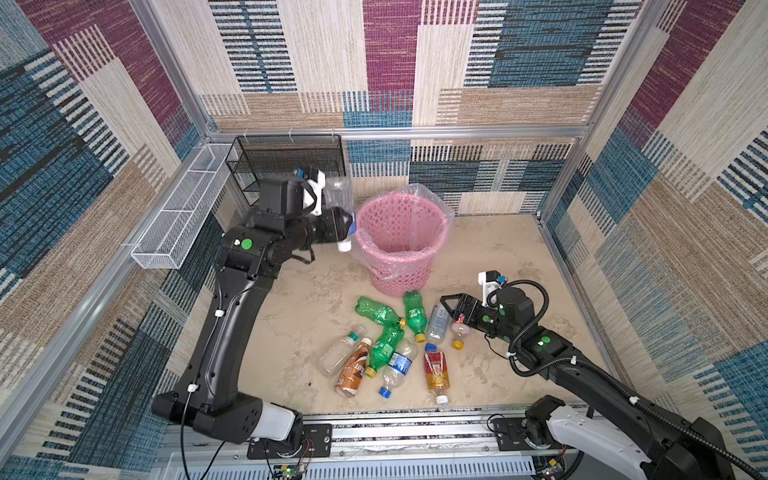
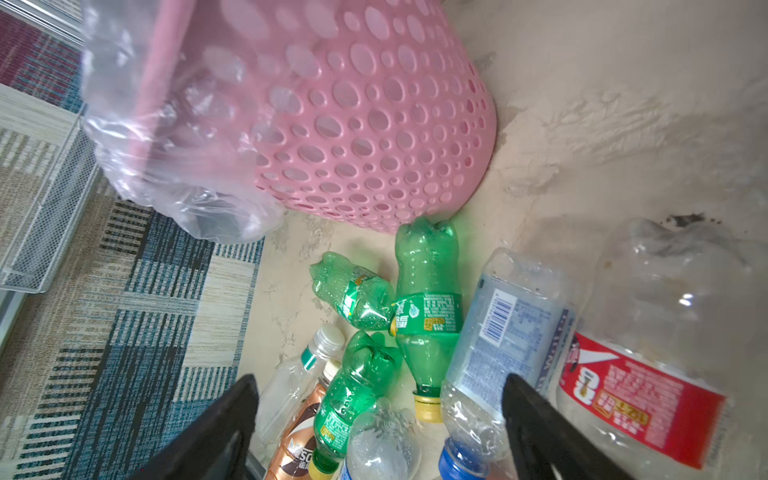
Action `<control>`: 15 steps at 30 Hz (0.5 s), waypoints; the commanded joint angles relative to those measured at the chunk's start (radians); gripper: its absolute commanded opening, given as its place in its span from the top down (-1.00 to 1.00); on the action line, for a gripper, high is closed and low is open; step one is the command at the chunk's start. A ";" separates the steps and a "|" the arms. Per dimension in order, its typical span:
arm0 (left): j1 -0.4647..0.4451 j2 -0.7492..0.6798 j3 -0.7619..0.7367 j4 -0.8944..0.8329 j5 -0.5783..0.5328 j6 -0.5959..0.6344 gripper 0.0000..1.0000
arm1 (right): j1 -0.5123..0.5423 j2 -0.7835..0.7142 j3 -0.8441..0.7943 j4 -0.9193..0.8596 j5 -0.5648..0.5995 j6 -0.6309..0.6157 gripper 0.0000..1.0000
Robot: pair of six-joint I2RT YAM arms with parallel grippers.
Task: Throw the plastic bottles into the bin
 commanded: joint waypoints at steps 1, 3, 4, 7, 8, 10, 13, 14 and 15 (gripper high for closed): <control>-0.002 0.140 0.233 -0.129 0.020 -0.059 -0.66 | -0.001 -0.012 0.016 -0.043 0.038 -0.016 -0.86; -0.001 0.142 0.238 -0.176 0.000 -0.077 -0.75 | -0.001 -0.025 0.012 -0.060 0.041 -0.011 -0.88; -0.002 0.093 0.147 -0.131 -0.006 -0.087 -0.76 | -0.001 -0.035 0.003 -0.063 0.042 -0.006 -0.88; 0.005 -0.106 -0.205 0.083 -0.050 -0.122 -0.82 | -0.001 -0.055 -0.012 -0.068 0.042 0.000 -0.89; 0.010 -0.148 -0.272 0.108 -0.057 -0.129 -0.82 | -0.001 -0.056 -0.013 -0.070 0.042 0.000 -0.88; 0.013 -0.200 -0.353 0.108 -0.058 -0.141 -0.82 | -0.001 -0.051 -0.011 -0.076 0.043 -0.006 -0.89; 0.013 -0.272 -0.466 0.122 -0.049 -0.154 -0.78 | -0.001 -0.045 -0.018 -0.077 0.042 -0.012 -0.89; 0.013 -0.293 -0.503 0.119 -0.049 -0.155 -0.77 | -0.001 -0.044 -0.025 -0.074 0.042 -0.011 -0.89; 0.016 -0.311 -0.527 0.108 -0.053 -0.155 -0.76 | -0.003 -0.040 -0.030 -0.073 0.043 -0.010 -0.89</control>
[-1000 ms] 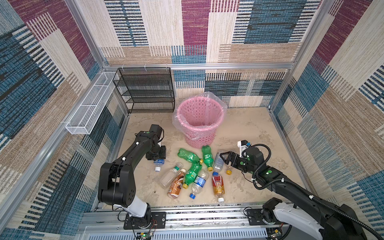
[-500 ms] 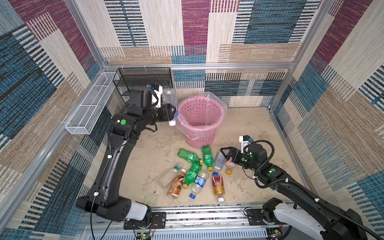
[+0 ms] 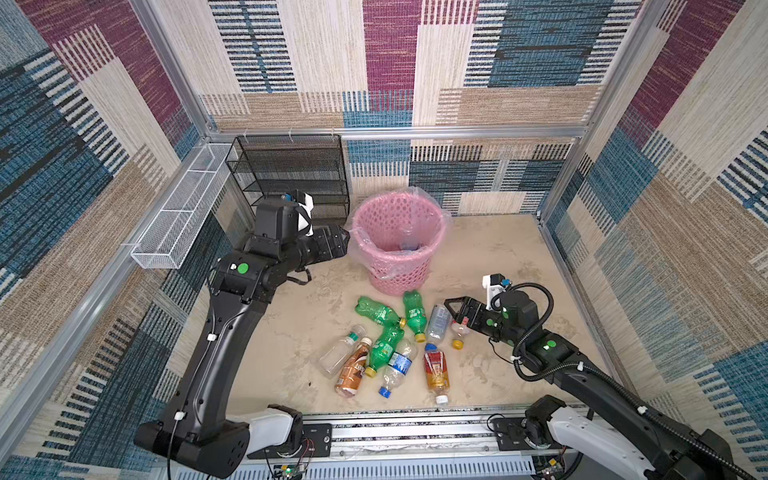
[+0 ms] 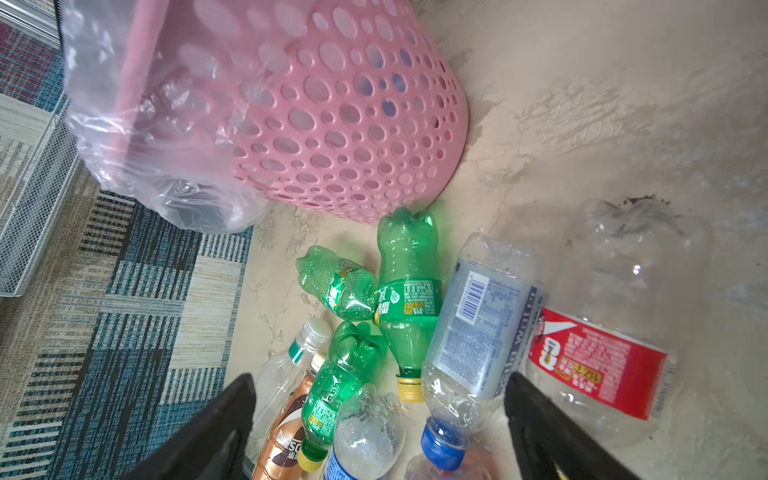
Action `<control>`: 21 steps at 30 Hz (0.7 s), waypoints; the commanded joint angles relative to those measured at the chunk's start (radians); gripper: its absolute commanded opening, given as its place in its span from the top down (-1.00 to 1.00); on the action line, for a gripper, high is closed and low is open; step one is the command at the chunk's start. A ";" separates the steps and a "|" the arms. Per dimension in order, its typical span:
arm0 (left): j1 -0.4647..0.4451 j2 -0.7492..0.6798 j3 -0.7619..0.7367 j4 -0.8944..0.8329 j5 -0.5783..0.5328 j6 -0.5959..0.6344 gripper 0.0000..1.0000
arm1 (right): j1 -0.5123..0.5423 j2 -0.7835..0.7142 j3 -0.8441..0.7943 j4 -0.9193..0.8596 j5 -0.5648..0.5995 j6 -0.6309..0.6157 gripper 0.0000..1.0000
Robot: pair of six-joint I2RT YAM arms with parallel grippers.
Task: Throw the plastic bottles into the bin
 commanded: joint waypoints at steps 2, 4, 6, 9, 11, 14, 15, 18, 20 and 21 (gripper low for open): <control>0.006 -0.071 -0.109 0.028 -0.019 -0.025 -0.74 | -0.001 0.010 -0.017 0.004 0.018 0.000 -0.89; 0.014 -0.104 -0.172 0.030 -0.019 -0.026 -0.72 | -0.002 0.011 -0.024 0.003 0.021 0.004 -0.89; 0.022 -0.126 -0.225 0.023 -0.021 -0.028 -0.70 | -0.004 0.006 -0.023 -0.013 0.030 0.007 -0.89; 0.028 -0.155 -0.304 0.027 -0.019 -0.034 -0.69 | -0.007 -0.005 -0.015 -0.050 0.050 0.001 -0.89; 0.033 -0.174 -0.353 0.039 -0.013 -0.033 -0.68 | -0.011 -0.014 -0.013 -0.075 0.060 0.001 -0.88; 0.040 -0.197 -0.412 0.055 -0.010 -0.028 -0.68 | -0.017 -0.025 -0.017 -0.098 0.068 0.005 -0.87; 0.043 -0.204 -0.431 0.061 -0.007 -0.028 -0.68 | -0.019 -0.027 -0.018 -0.105 0.070 0.008 -0.87; 0.057 -0.226 -0.487 0.087 0.011 -0.024 -0.68 | -0.029 -0.026 -0.028 -0.117 0.072 0.017 -0.85; 0.070 -0.237 -0.522 0.103 0.019 -0.020 -0.68 | -0.043 -0.016 -0.035 -0.118 0.065 0.022 -0.84; 0.078 -0.239 -0.535 0.112 0.027 -0.018 -0.68 | -0.050 -0.008 -0.036 -0.118 0.061 0.025 -0.84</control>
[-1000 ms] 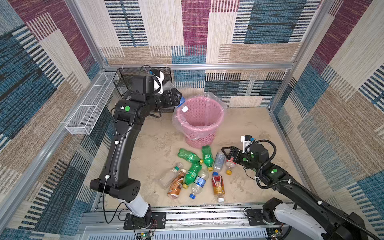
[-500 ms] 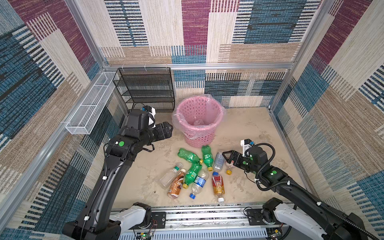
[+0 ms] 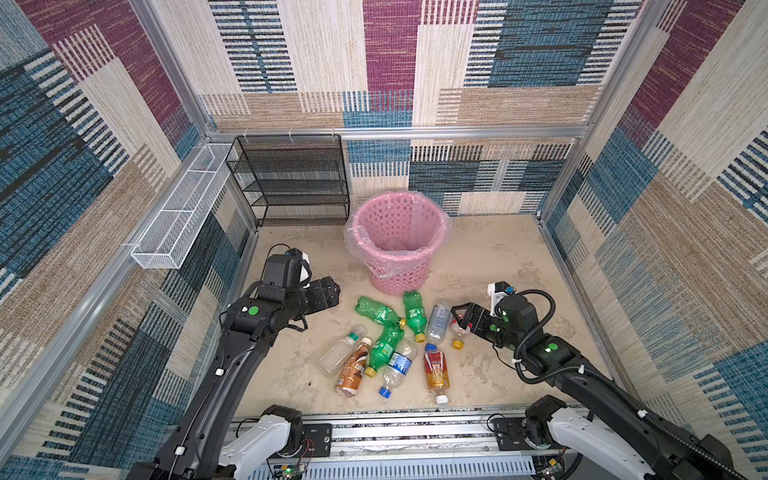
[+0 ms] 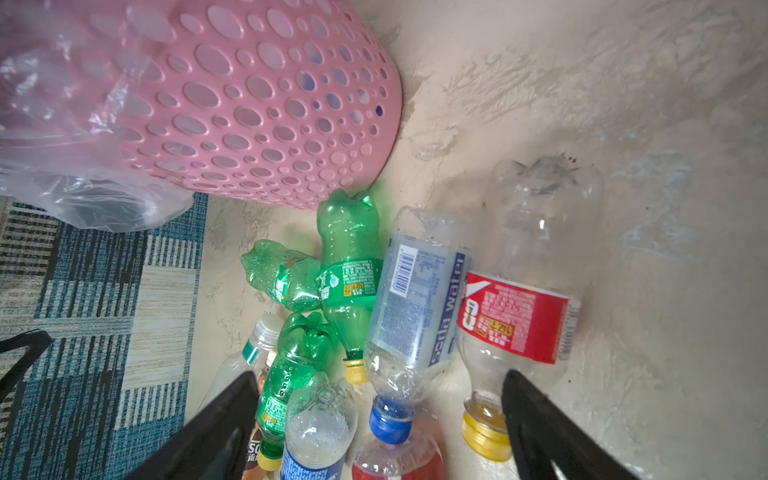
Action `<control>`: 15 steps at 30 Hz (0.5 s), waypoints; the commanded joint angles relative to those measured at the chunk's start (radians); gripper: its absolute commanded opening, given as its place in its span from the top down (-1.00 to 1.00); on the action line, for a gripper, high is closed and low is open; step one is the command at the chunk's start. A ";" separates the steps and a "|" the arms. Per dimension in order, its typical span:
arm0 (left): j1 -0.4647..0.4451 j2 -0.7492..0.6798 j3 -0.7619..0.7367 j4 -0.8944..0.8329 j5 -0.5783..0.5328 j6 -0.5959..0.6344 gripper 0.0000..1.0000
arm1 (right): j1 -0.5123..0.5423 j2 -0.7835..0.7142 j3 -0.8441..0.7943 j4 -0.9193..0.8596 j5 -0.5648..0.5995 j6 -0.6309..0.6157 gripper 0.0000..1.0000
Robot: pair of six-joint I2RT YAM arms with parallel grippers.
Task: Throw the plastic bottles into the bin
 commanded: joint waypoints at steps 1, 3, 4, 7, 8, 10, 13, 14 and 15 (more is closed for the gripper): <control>0.021 -0.009 -0.038 0.058 0.038 0.019 -0.67 | -0.022 0.021 -0.003 -0.013 0.004 0.015 -0.83; 0.032 -0.008 -0.051 0.065 0.049 0.031 -0.67 | -0.043 0.038 -0.005 -0.015 -0.004 0.009 -0.82; 0.034 -0.009 -0.058 0.070 0.047 0.034 -0.67 | -0.054 0.044 -0.007 -0.014 -0.008 0.005 -0.81; 0.048 -0.022 -0.089 0.097 0.054 0.038 -0.67 | -0.096 0.058 -0.007 -0.017 -0.028 -0.003 -0.76; 0.052 -0.025 -0.097 0.109 0.061 0.036 -0.67 | -0.106 0.063 -0.006 -0.020 -0.032 -0.009 -0.75; 0.059 -0.032 -0.110 0.128 0.075 0.039 -0.67 | -0.119 0.075 0.002 -0.026 -0.033 -0.021 -0.74; 0.066 -0.040 -0.121 0.136 0.087 0.035 -0.66 | -0.133 0.098 0.008 -0.029 -0.040 -0.036 -0.74; 0.066 -0.047 -0.126 0.140 0.093 0.036 -0.67 | -0.136 0.107 0.009 -0.028 -0.041 -0.043 -0.74; 0.066 -0.059 -0.138 0.152 0.096 0.036 -0.67 | -0.137 0.112 0.009 -0.025 -0.041 -0.047 -0.74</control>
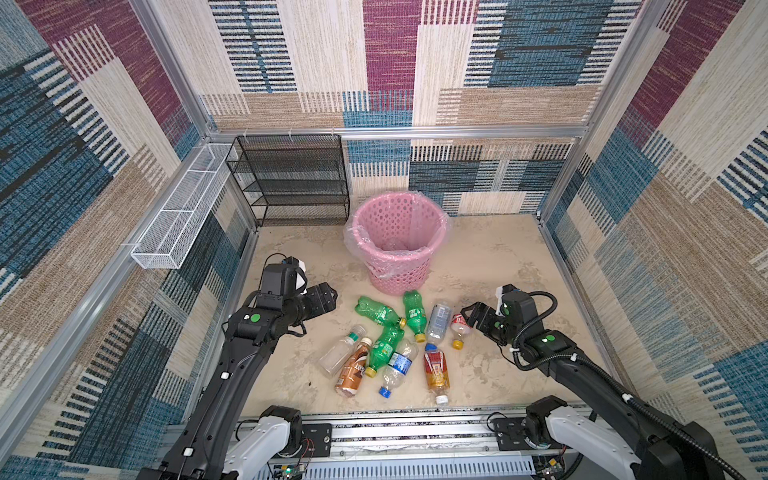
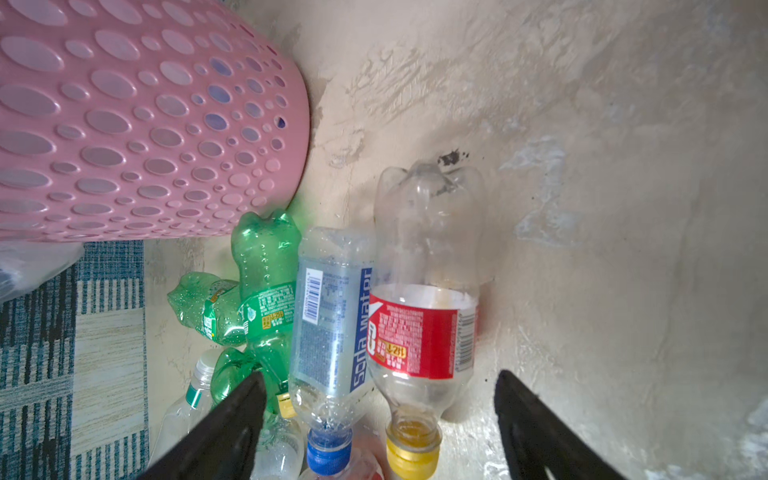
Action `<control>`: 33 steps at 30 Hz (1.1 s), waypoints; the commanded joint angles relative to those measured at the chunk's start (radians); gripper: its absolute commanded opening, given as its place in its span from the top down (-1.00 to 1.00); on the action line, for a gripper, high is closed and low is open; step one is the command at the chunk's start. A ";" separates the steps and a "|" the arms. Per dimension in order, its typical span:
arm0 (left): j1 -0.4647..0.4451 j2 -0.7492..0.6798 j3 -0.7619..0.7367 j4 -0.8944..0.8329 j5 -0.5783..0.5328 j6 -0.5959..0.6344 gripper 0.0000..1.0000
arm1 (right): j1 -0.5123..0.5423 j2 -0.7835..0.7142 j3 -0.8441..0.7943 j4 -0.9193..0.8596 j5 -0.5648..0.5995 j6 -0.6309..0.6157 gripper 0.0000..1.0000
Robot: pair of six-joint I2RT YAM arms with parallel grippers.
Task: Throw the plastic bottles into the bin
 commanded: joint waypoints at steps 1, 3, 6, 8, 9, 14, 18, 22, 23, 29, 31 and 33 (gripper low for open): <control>0.002 -0.032 -0.033 0.065 0.027 0.029 -0.67 | -0.010 0.021 0.009 0.010 -0.011 -0.031 -0.74; 0.005 -0.055 -0.055 0.077 0.024 0.016 -0.67 | -0.019 0.039 0.009 0.021 -0.020 -0.039 -0.74; 0.007 -0.063 -0.060 0.086 0.039 0.009 -0.66 | -0.025 0.066 0.017 0.029 -0.033 -0.040 -0.74; 0.007 -0.061 -0.053 0.085 0.052 0.005 -0.66 | -0.028 0.082 0.014 0.048 -0.045 -0.047 -0.73; 0.007 -0.064 -0.056 0.089 0.053 0.003 -0.66 | -0.030 0.091 0.012 0.059 -0.047 -0.051 -0.73; 0.007 -0.071 -0.072 0.120 0.065 -0.033 -0.65 | -0.043 0.131 0.018 0.084 -0.074 -0.062 -0.72; 0.007 -0.064 -0.068 0.118 0.072 -0.035 -0.63 | -0.050 0.141 0.006 0.103 -0.077 -0.067 -0.72; 0.007 -0.075 -0.069 0.117 0.082 -0.037 -0.63 | -0.052 0.150 -0.002 0.123 -0.091 -0.064 -0.71; 0.007 -0.078 -0.068 0.116 0.082 -0.038 -0.63 | -0.053 0.155 0.000 0.127 -0.093 -0.065 -0.71; 0.007 -0.076 -0.064 0.133 0.096 -0.049 -0.63 | -0.058 0.205 0.003 0.154 -0.112 -0.066 -0.69; 0.007 -0.071 -0.063 0.136 0.096 -0.051 -0.63 | -0.063 0.223 0.005 0.160 -0.119 -0.066 -0.68; 0.007 -0.066 -0.064 0.142 0.097 -0.052 -0.63 | -0.061 0.239 0.010 0.166 -0.125 -0.065 -0.67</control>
